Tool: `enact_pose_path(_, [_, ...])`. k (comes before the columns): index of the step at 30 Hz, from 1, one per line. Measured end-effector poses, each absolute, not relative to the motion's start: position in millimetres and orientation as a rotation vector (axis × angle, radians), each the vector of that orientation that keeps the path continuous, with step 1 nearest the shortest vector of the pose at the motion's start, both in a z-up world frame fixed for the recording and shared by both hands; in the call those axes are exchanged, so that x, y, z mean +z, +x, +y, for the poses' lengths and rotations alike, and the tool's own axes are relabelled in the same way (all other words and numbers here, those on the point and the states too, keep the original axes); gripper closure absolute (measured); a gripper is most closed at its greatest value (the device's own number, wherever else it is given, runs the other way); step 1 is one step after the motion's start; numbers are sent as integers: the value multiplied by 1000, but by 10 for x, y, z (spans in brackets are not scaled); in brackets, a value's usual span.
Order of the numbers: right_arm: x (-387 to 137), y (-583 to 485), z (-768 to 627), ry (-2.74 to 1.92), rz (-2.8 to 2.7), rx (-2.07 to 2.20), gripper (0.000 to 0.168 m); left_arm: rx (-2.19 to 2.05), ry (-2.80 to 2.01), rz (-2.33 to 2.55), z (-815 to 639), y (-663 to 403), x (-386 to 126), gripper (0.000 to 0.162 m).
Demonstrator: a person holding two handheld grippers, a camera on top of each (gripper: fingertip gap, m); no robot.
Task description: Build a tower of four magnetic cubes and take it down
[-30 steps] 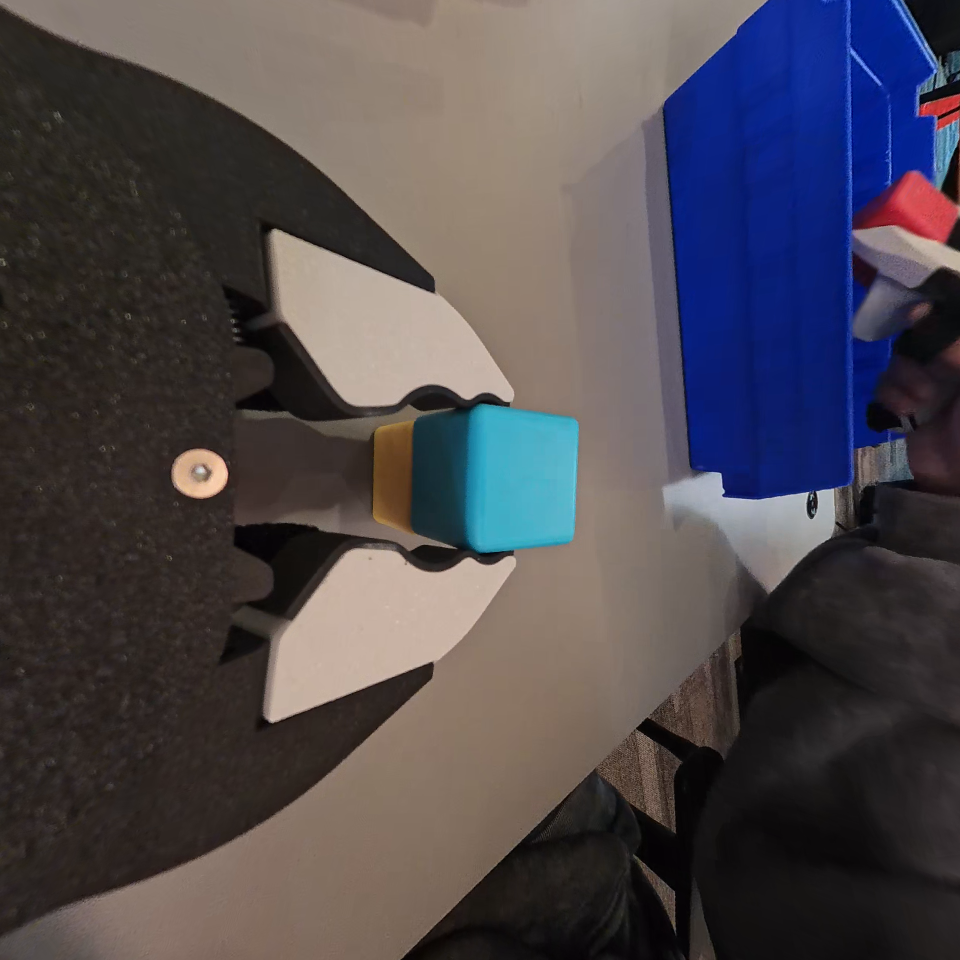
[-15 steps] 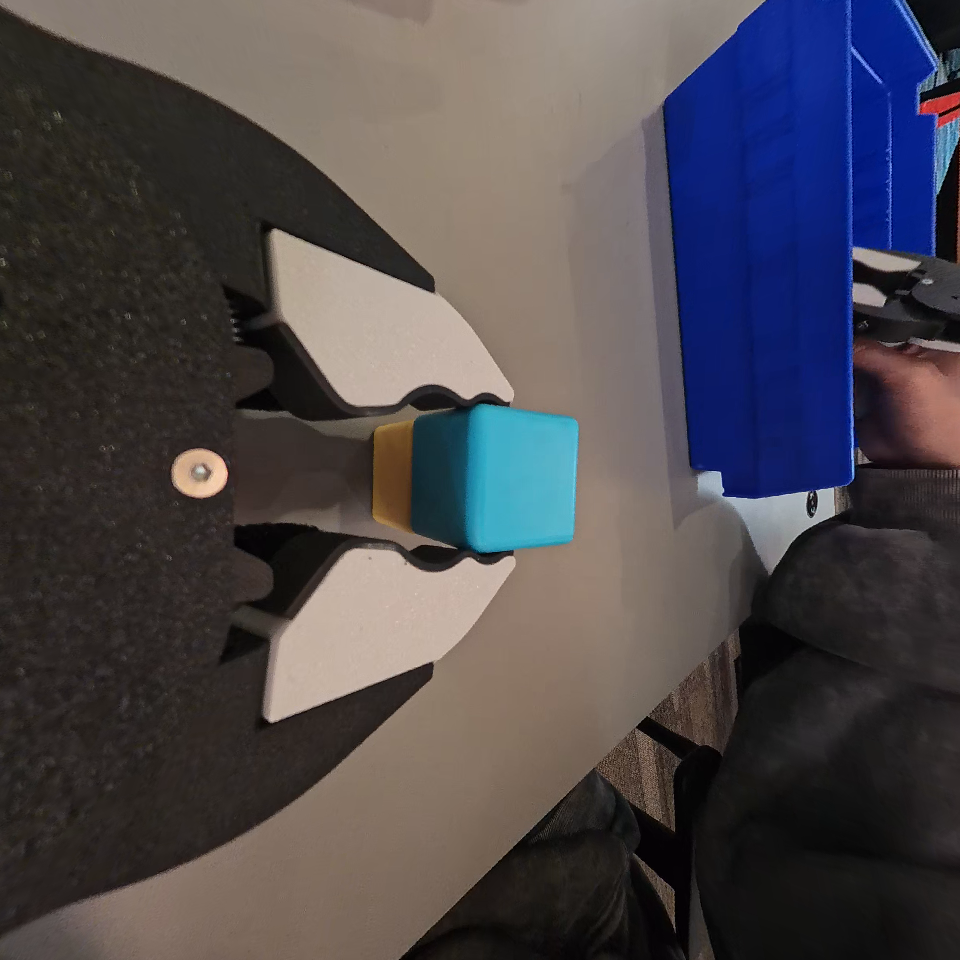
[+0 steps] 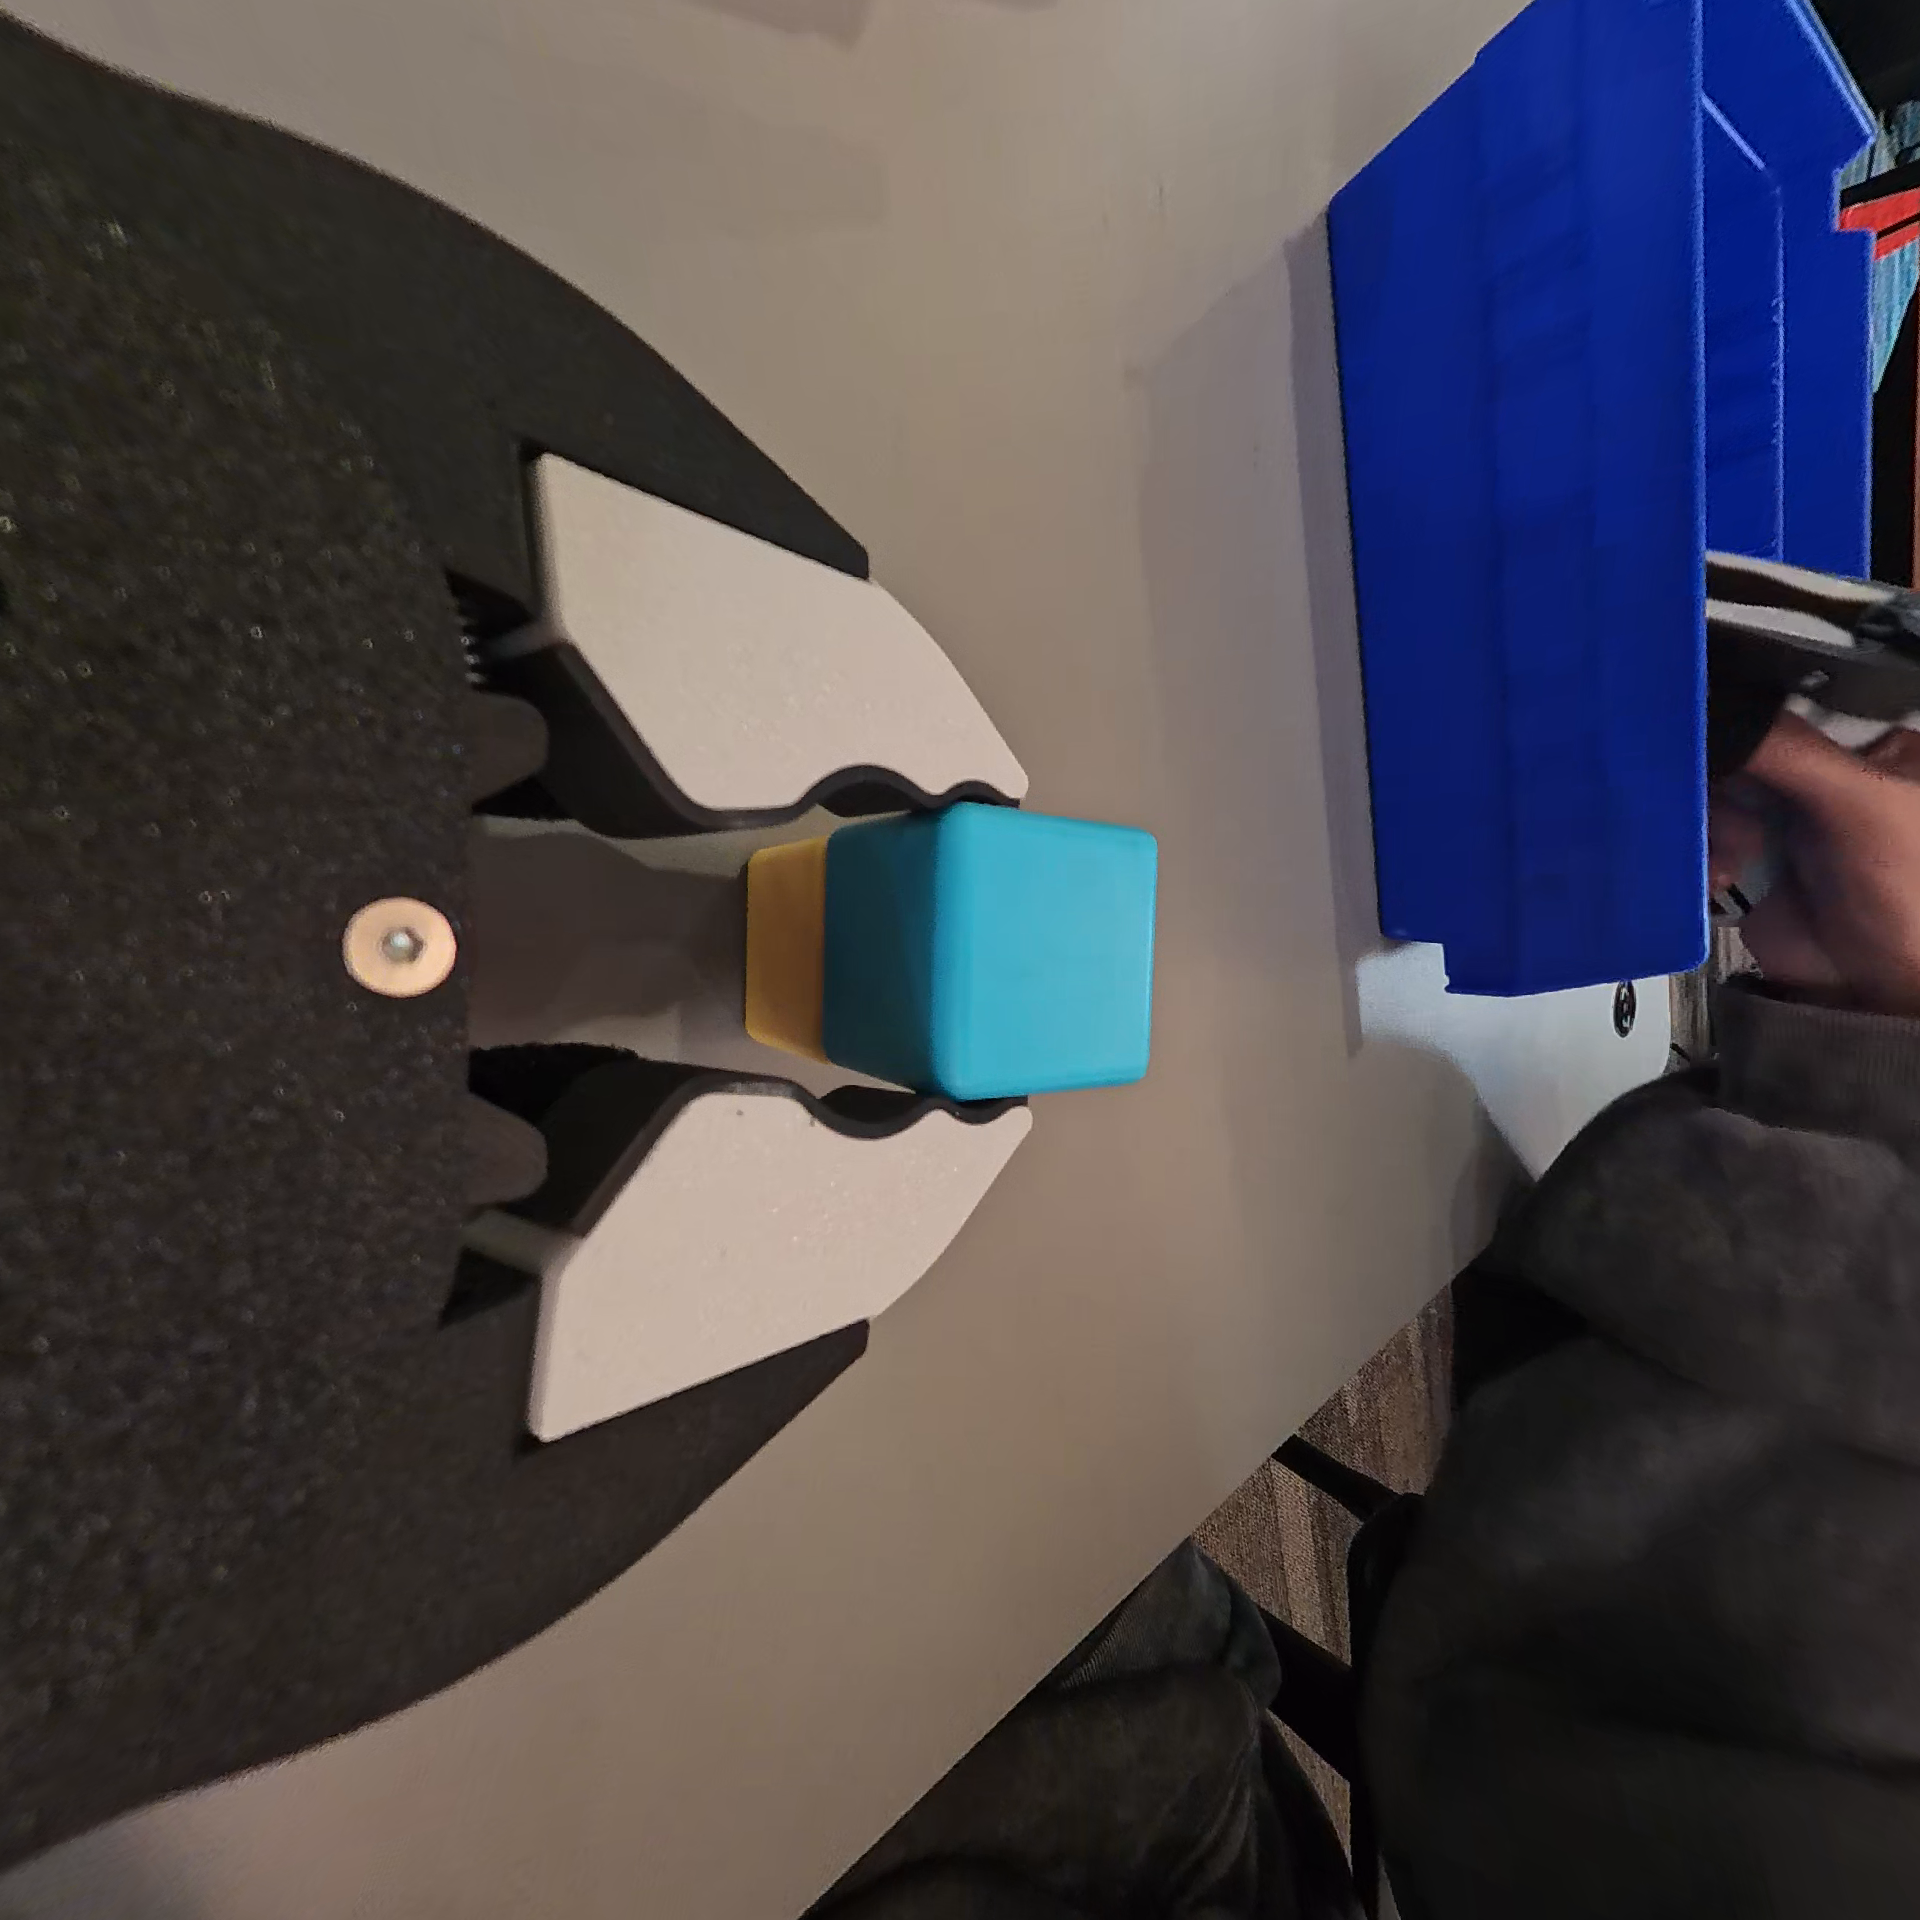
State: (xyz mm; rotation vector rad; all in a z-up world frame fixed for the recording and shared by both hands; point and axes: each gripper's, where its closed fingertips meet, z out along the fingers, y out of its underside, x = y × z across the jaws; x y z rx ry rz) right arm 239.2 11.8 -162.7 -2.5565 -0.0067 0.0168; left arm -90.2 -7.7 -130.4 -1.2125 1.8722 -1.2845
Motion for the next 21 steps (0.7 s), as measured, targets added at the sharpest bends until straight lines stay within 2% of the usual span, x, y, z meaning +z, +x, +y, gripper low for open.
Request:
enact_pose_path(5, [-761,2196,-173,-2154,56,-74,106,-1278,-1219,1864,-76,-898,-1304,113])
enact_pose_path(8, [-439,1444,-627,-1894,-13,122,111,-1274,-1225,1858,-75,-896,-1304,113])
enact_pose_path(13, [-905,95,-1513,-1722,-53,549,113,-1266,-1234,1849,-74,-890,-1305,113])
enact_pose_path(15, [-967,-196,-1763,-1665,-7,703,119,-1248,-1255,1839,-66,-886,-1311,113])
enact_pose_path(17, [-819,-362,-1903,-1601,-78,753,122,-1176,-1303,1860,-36,-905,-1381,92])
enact_pose_path(18, [-809,-368,-1905,-1598,-114,710,124,-1150,-1322,1874,-28,-930,-1415,86])
enact_pose_path(21, [-958,-356,-1849,-1677,-171,676,119,-1132,-1398,1884,-9,-1028,-1476,85])
